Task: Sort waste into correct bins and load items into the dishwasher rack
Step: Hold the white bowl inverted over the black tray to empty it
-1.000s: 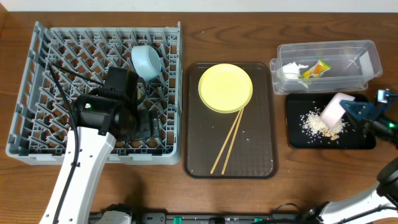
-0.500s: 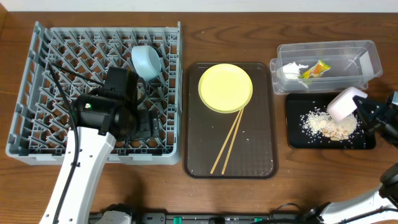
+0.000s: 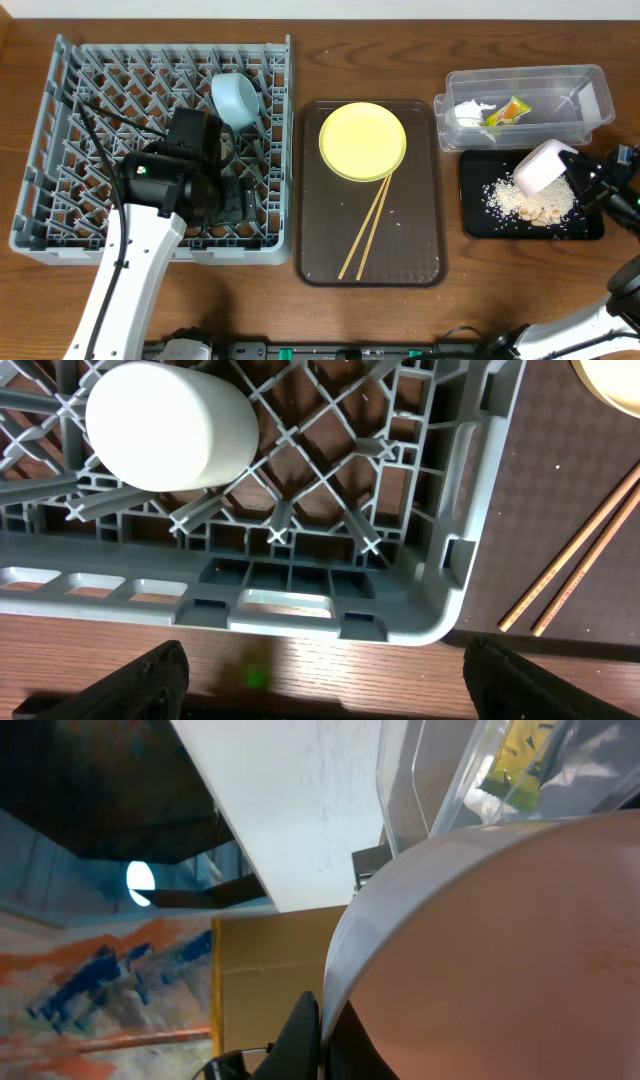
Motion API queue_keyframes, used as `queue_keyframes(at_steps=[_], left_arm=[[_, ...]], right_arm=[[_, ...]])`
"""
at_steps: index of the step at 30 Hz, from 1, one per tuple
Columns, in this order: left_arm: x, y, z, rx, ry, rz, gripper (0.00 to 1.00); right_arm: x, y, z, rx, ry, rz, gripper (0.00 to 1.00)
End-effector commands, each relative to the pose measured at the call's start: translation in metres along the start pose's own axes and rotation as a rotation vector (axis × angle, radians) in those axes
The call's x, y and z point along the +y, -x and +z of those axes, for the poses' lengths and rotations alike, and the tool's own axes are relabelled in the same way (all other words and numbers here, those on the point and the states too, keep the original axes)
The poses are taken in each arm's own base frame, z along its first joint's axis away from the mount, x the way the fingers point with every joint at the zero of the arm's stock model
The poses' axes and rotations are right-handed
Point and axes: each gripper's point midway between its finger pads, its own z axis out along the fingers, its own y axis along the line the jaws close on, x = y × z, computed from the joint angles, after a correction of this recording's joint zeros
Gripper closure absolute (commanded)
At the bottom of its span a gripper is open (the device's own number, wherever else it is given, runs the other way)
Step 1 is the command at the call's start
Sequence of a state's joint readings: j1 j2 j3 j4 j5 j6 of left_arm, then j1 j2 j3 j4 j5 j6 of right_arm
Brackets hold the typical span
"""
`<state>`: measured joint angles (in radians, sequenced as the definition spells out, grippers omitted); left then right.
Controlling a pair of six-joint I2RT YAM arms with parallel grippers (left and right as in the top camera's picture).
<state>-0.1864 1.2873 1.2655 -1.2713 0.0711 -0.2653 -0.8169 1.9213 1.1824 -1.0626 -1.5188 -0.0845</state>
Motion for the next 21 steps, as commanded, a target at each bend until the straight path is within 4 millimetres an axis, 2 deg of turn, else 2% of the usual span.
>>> queue_keyframes(at_steps=[1,8,12,17,18,20,21], left_arm=[[0.002,-0.001,0.0,-0.004,0.011,-0.003,0.11],[0.002,-0.001,0.0,-0.003,0.012,-0.002,0.11],[0.002,-0.001,0.0,-0.003,0.012,-0.003,0.11],[0.002,-0.001,0.0,-0.003,0.012,-0.003,0.11],[0.002,-0.001,0.0,-0.003,0.012,-0.003,0.11],[0.002,-0.001,0.0,-0.003,0.012,-0.003,0.11],[0.002,-0.001,0.0,-0.003,0.012,-0.003,0.11]], right_arm=[[0.006,0.002,-0.003,-0.013,0.042,0.059,0.99],[0.003,0.003,-0.005,-0.017,0.029,0.053,0.99],[-0.019,0.004,-0.01,-0.026,-0.101,0.106,0.99],[-0.027,0.004,-0.013,-0.029,-0.146,0.099,0.99],[-0.024,0.005,-0.012,-0.029,-0.128,0.083,0.99],[0.004,0.006,-0.01,-0.034,0.031,-0.085,0.99],[0.007,0.004,-0.009,-0.034,0.044,-0.107,0.99]])
